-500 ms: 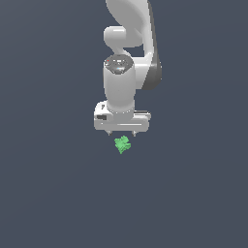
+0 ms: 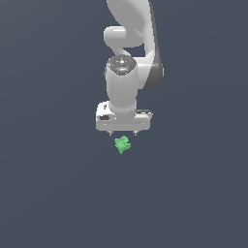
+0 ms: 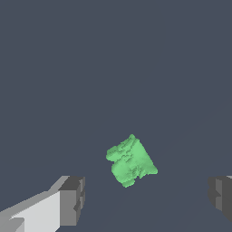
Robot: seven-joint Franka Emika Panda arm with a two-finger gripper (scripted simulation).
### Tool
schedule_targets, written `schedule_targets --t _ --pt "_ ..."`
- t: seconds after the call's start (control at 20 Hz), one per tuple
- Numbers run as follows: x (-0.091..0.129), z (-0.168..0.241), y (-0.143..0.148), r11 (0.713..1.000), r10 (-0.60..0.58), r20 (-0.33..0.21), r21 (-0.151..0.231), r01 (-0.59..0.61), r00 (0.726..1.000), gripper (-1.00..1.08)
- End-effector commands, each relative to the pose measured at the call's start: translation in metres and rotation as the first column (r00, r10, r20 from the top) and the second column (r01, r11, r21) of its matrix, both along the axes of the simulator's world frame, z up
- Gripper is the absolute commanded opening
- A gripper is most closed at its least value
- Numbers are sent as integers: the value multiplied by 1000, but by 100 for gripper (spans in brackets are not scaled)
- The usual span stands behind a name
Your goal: Pick up the object and move it to a goal position.
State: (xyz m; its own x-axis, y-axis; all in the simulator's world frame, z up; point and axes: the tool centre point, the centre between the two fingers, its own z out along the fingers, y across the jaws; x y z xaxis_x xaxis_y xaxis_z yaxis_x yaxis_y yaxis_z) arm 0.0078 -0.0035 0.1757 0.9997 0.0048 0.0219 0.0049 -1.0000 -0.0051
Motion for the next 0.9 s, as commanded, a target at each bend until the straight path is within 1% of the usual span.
schedule_targets --t 0.0,0.4,0.65,0.85 --pt "-1 0 2 1000 13 -4 -3 -13 1000 100" --pt "-2 -4 1 999 33 -4 -3 -33 999 100" --pt "-4 -13 -1 996 89 -7 -6 -89 996 100" --pt "-6 -24 -4 987 157 -9 -8 -158 987 100"
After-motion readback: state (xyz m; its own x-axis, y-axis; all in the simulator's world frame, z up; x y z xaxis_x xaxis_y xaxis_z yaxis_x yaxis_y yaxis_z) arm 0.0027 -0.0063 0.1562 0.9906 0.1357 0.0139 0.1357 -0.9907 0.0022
